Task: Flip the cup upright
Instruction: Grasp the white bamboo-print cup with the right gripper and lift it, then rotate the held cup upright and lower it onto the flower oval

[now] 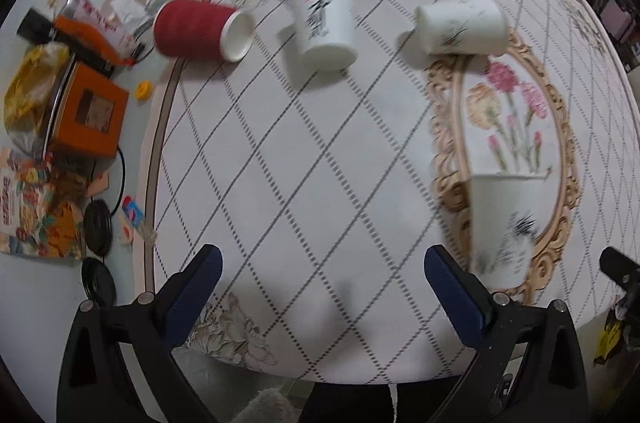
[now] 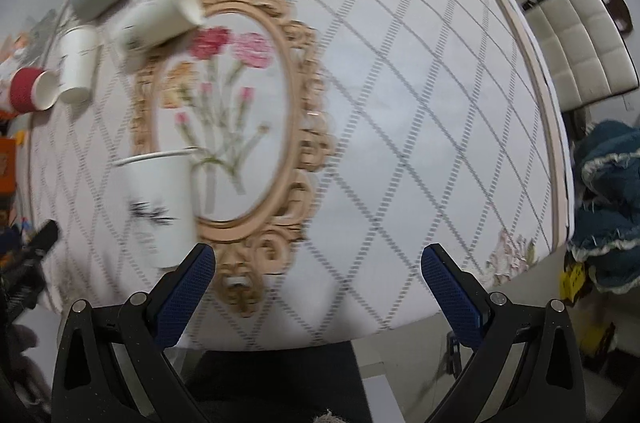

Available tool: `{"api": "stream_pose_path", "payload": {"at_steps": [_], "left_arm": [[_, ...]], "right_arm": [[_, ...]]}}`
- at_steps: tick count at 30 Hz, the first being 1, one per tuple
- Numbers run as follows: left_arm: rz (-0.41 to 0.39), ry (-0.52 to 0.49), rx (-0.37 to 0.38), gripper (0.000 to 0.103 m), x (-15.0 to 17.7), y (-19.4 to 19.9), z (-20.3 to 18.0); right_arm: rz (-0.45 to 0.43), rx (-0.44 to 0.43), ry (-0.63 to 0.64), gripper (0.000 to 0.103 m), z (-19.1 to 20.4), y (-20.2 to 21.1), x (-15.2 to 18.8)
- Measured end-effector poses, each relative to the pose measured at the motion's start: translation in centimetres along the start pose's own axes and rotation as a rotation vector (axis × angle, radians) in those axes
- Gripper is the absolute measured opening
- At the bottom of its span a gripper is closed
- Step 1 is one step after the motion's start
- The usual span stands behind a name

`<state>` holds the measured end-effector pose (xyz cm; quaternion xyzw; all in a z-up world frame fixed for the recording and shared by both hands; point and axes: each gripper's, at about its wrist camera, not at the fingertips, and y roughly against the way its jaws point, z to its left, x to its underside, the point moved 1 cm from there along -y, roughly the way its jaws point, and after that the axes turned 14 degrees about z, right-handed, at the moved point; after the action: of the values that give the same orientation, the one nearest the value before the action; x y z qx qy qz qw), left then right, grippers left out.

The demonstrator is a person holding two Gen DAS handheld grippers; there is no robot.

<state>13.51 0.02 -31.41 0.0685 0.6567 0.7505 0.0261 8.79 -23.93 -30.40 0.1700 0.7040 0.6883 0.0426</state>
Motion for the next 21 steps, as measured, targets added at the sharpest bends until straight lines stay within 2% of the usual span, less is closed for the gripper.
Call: {"api": "stream_pose_path", "payload": {"at_steps": [9,14,20,21], "left_arm": [[0.058,0.056,0.011,0.103,2.1,-3.9,3.8],[0.081,0.060,0.018,0.103,2.6,-5.6,5.0],[0.105,0.034,0.030,0.103,2.7,-6.8,5.0],[0.105,0.025,0.028,0.103,2.7,-6.9,4.9]], "right_arm": [[0.010,-0.016,0.099,0.103,7.1,-0.9,-1.0],[0.064,-0.030,0.107,0.100,9.3,-2.4,-2.3],[0.135,-0.063,0.107,0.086,10.5,-4.4,-3.3],[0.146,-0.066,0.110,0.079,10.6,-4.7,-3.4]]}}
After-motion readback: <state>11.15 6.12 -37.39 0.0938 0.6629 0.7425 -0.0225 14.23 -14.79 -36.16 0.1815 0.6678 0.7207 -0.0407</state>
